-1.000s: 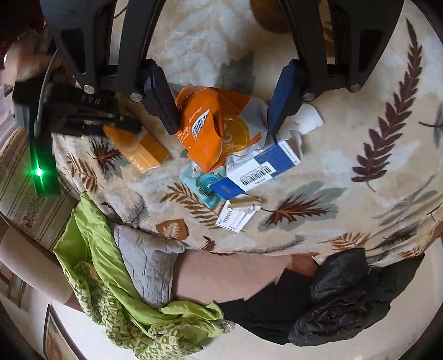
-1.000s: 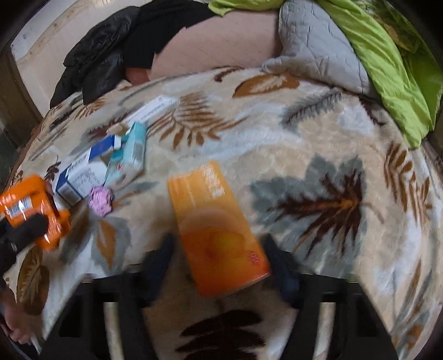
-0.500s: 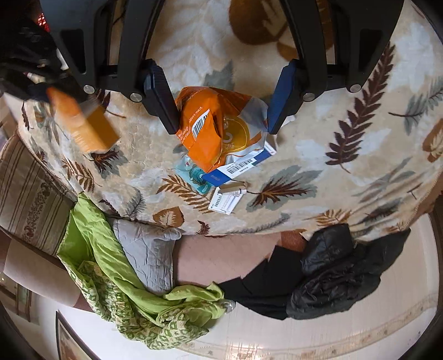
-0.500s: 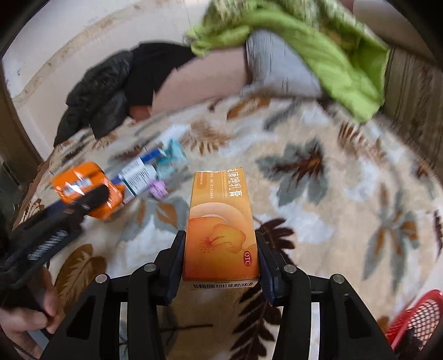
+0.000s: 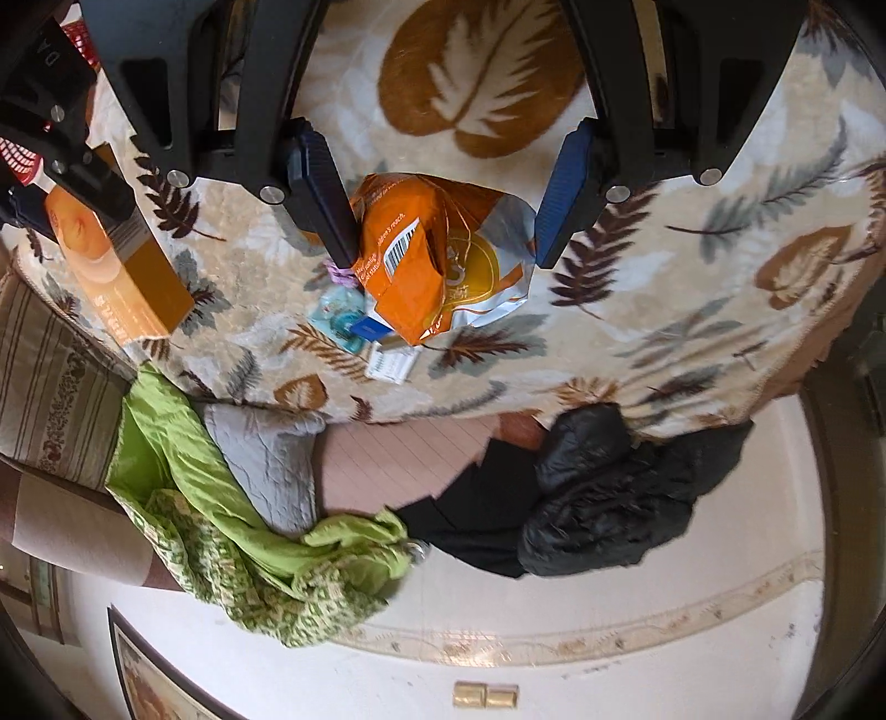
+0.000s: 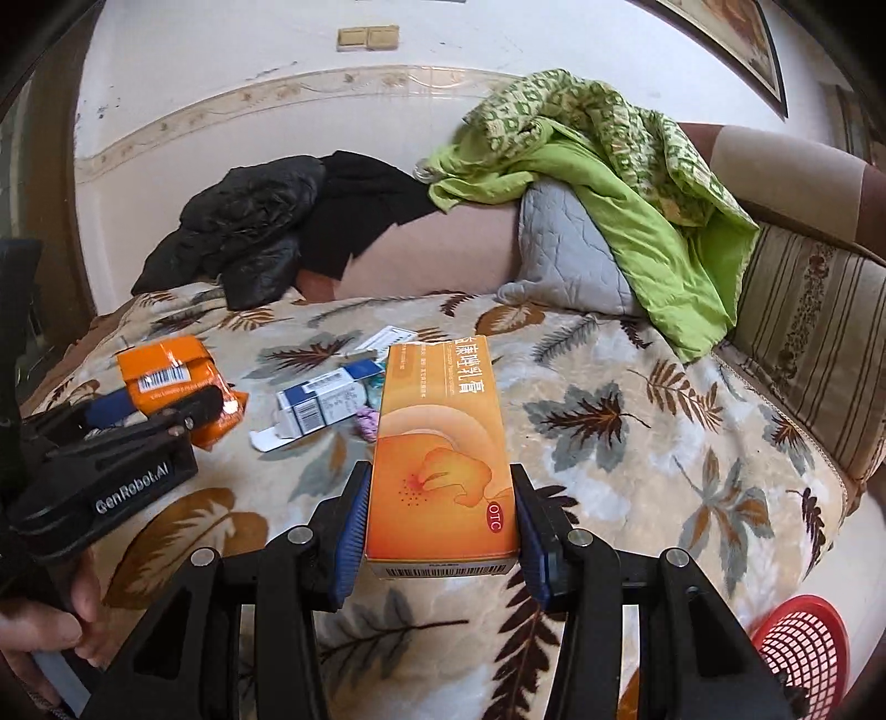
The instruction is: Collect trash
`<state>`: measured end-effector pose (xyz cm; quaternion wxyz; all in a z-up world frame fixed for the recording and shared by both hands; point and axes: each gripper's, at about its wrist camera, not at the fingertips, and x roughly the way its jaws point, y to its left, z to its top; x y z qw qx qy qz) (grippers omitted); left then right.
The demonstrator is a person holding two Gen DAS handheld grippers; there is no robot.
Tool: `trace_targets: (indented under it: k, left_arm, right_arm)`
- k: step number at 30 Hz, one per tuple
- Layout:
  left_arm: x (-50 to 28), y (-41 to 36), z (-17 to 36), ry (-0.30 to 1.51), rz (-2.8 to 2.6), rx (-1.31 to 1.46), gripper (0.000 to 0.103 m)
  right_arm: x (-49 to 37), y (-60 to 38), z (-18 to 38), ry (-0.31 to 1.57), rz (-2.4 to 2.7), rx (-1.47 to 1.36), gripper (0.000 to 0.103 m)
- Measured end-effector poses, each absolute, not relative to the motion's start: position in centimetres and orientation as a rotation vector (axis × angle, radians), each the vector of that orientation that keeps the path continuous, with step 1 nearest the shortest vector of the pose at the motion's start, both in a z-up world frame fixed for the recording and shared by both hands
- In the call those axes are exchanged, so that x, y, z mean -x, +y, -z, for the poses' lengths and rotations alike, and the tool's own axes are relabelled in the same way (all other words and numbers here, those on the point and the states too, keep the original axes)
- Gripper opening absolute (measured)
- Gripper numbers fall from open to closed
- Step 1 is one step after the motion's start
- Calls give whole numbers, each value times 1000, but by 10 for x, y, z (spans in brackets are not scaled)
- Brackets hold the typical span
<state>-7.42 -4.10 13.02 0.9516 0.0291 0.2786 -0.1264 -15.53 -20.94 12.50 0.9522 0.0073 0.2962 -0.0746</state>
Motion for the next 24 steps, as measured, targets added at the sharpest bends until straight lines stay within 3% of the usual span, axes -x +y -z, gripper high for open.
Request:
trace_targets:
  k: [24]
  left_arm:
    - [89,-45,-130,540,255,-128,64]
  right_arm:
    - [155,-208,-125,586,158,-46,51]
